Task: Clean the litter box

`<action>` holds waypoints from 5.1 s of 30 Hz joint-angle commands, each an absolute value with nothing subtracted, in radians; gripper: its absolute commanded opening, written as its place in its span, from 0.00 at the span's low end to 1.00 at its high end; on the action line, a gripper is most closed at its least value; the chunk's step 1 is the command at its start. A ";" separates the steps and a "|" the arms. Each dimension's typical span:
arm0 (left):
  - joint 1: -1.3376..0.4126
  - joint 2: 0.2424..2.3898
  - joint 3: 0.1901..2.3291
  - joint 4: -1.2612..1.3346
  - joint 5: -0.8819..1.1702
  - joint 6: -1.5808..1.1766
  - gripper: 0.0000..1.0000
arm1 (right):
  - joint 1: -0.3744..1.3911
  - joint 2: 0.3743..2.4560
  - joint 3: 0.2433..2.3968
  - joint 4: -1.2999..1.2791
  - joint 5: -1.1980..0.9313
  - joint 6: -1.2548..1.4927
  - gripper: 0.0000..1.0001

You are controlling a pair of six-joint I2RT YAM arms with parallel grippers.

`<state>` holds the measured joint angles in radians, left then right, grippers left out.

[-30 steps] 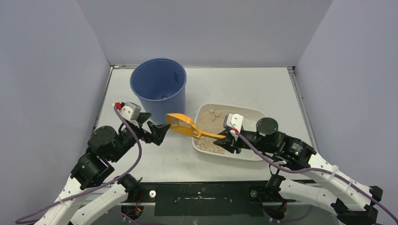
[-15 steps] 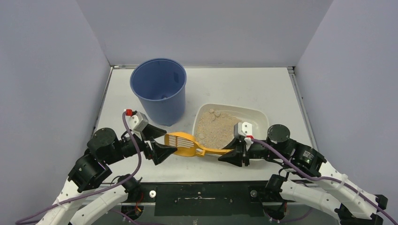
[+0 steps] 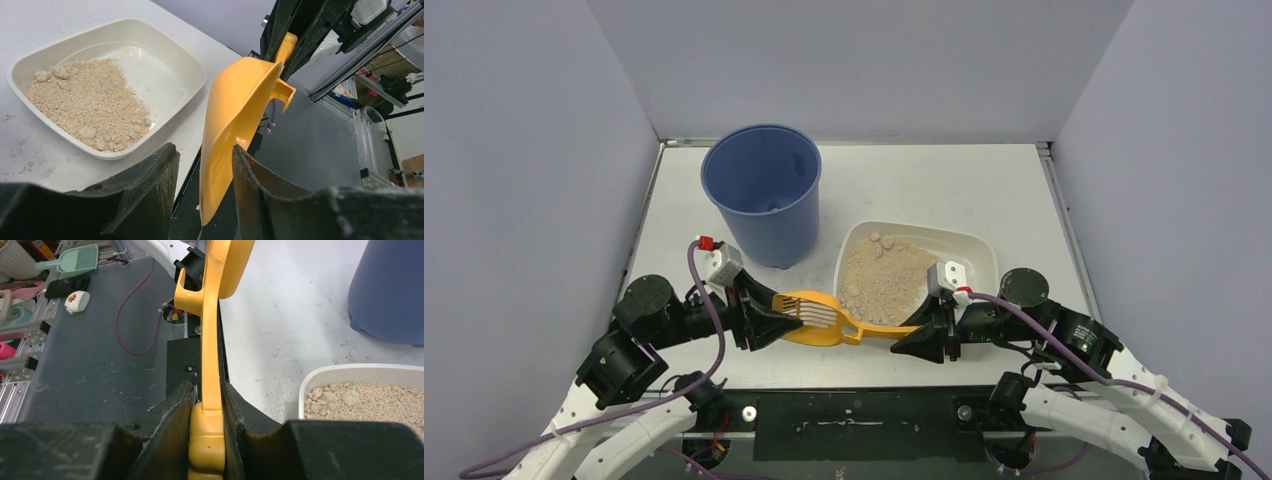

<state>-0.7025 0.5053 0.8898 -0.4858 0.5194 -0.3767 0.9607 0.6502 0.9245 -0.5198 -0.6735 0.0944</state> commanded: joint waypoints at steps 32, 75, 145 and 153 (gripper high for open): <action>-0.696 0.459 0.796 -0.253 0.528 -0.473 0.00 | 0.954 0.468 0.716 -0.035 -0.503 0.428 0.81; -0.696 0.466 0.781 -0.191 0.474 -0.516 0.00 | 0.954 0.450 0.633 0.137 -0.464 0.512 0.00; -0.826 1.665 1.133 -0.239 -0.254 -0.478 0.70 | -0.057 0.988 0.798 -0.412 -0.690 0.704 0.00; -0.827 1.748 1.151 -0.194 -0.269 -0.475 0.53 | -0.078 1.014 0.714 -0.304 -0.709 0.742 0.00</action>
<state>-0.8230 1.7275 1.0988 -0.2676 -0.2432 -0.4702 -0.0673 1.0119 0.7391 -0.4179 -0.6754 0.7040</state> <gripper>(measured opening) 0.599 0.215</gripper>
